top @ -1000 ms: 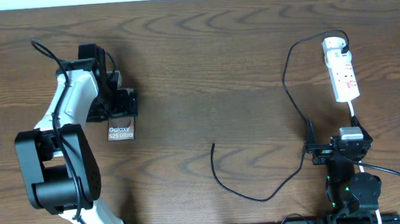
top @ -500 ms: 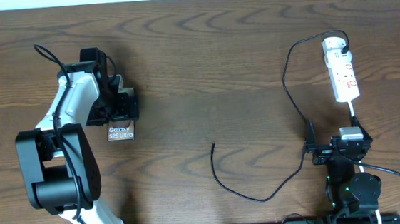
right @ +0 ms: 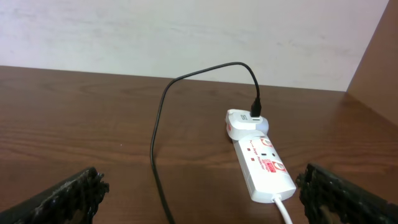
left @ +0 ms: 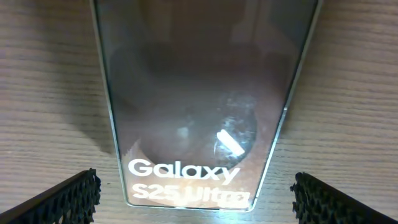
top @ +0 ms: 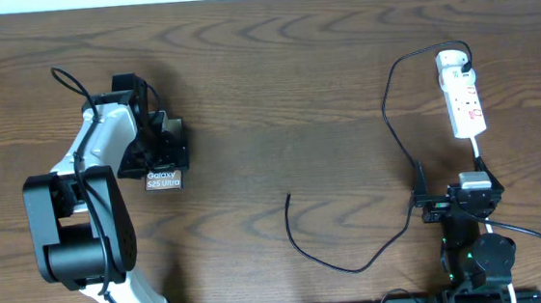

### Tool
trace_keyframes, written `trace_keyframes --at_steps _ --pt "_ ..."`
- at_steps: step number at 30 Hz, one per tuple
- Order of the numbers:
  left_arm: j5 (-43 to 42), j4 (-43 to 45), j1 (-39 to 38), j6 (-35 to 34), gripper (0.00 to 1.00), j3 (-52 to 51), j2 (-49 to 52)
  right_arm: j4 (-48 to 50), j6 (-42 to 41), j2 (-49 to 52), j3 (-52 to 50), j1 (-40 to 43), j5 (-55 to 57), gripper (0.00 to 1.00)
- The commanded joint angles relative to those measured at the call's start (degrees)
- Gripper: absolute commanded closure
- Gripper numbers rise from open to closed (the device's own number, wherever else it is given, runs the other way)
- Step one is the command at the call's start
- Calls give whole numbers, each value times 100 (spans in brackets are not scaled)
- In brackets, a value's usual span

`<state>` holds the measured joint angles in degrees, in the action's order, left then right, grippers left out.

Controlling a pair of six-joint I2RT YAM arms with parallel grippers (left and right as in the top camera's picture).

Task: Plug charger to phone and switch on socket
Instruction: 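Close the left gripper on the phone box sides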

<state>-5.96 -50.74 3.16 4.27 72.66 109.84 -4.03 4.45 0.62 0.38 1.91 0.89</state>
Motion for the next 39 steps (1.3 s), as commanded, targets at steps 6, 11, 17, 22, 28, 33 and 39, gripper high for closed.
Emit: trace_keyframes --at_steps 6,11,17,22,28,33,39 --pt "146 120 -13 -85 2 -17 44 -26 57 -28 -4 -46 24 1" --pt "144 245 -13 -87 2 -17 44 -26 55 -28 -4 -46 22 1" --pt "144 332 -42 -87 2 -17 44 -26 55 -28 -4 -46 22 1" --pt "146 356 -166 -20 2 -17 44 -26 55 -28 -4 -46 22 1" --pt "151 363 -168 -22 2 -17 44 -26 55 -28 -4 -46 22 1" --pt "214 420 -168 -26 2 -17 46 -26 55 -28 -4 -46 22 1" --pt "219 610 -168 -20 2 -17 216 -26 55 -28 -4 -46 22 1"
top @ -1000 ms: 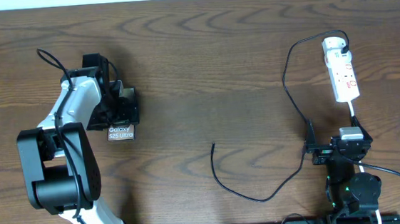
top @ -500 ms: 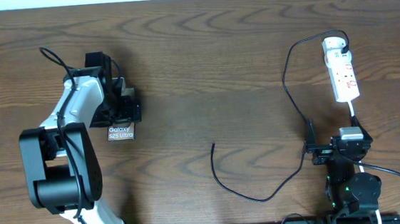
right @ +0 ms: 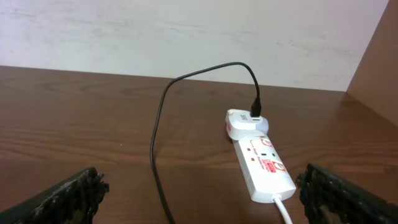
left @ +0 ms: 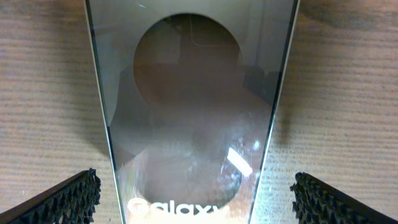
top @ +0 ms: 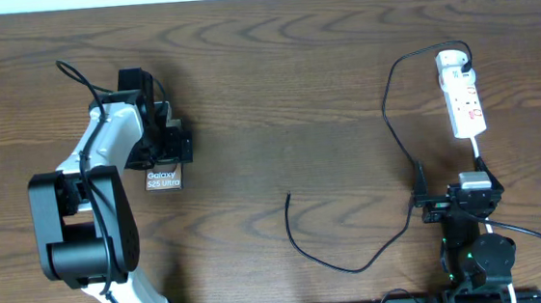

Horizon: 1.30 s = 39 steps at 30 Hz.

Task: Plug charger to phone and switch on socket
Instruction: 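Close the left gripper on the phone box sides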

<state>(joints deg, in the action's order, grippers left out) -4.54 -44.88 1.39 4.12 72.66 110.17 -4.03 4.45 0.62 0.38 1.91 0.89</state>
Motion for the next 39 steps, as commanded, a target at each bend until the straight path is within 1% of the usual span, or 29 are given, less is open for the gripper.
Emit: trace_keyframes --at_steps 1,12,17,21,34,39 --pt "74 44 9 -7 2 -17 197 -26 55 -28 -4 -46 22 1" --pt "114 90 9 37 2 -17 264 -26 55 -24 -4 -46 22 1" --pt "114 109 9 39 2 -17 555 -26 55 -24 -4 -46 22 1" --pt "116 195 9 50 2 -17 584 -26 55 -24 -4 -46 22 1" --pt "111 146 9 533 2 -17 584 -26 55 -24 -4 -46 22 1" --pt "114 149 9 555 2 -17 584 -26 55 -24 -4 -46 22 1"
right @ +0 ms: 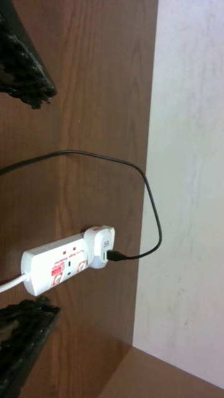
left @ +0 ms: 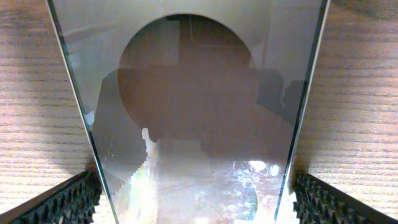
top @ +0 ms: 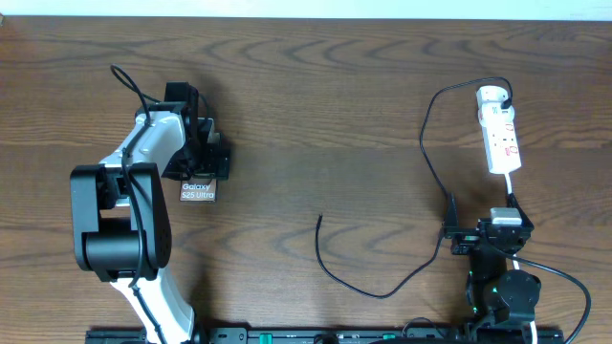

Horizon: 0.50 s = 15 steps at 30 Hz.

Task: Plug charger to phone and switch on socket
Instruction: 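Close the left gripper on the phone box sides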

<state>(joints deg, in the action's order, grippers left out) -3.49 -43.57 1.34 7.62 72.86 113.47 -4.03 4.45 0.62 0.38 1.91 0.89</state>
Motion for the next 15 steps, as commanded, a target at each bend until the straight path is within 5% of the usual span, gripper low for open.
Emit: trace_keyframes --at_steps 1,11,15 --pt "9 17 13 210 2 -37 254 -26 55 -24 -4 -46 22 1" --pt "9 20 13 210 0 -37 254 -26 57 -24 -4 -46 24 1" --pt "9 20 13 223 12 -37 254 -26 55 -24 -4 -46 22 1"
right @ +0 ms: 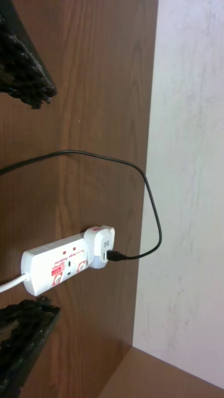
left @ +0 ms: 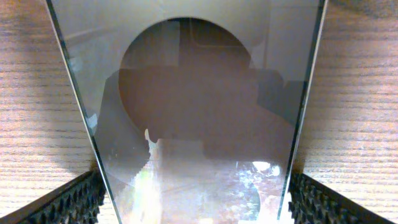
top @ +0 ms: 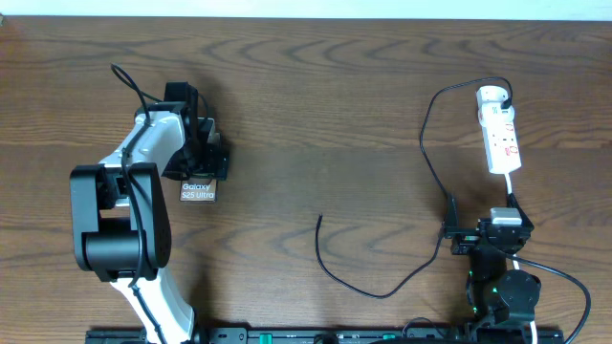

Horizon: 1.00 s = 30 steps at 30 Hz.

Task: Plug charger to phone and switch on socket
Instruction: 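Close the left gripper on the phone box sides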

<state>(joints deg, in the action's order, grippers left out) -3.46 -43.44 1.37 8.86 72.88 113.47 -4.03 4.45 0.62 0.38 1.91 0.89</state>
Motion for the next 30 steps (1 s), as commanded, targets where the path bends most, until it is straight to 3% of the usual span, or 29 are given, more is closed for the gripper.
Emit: trace_keyframes --at_steps 1,30 --pt "7 7 11 101 14 -39 254 -26 55 -24 -4 -46 22 1" --pt "4 -127 11 98 15 -39 254 -26 55 -24 -4 -46 22 1"
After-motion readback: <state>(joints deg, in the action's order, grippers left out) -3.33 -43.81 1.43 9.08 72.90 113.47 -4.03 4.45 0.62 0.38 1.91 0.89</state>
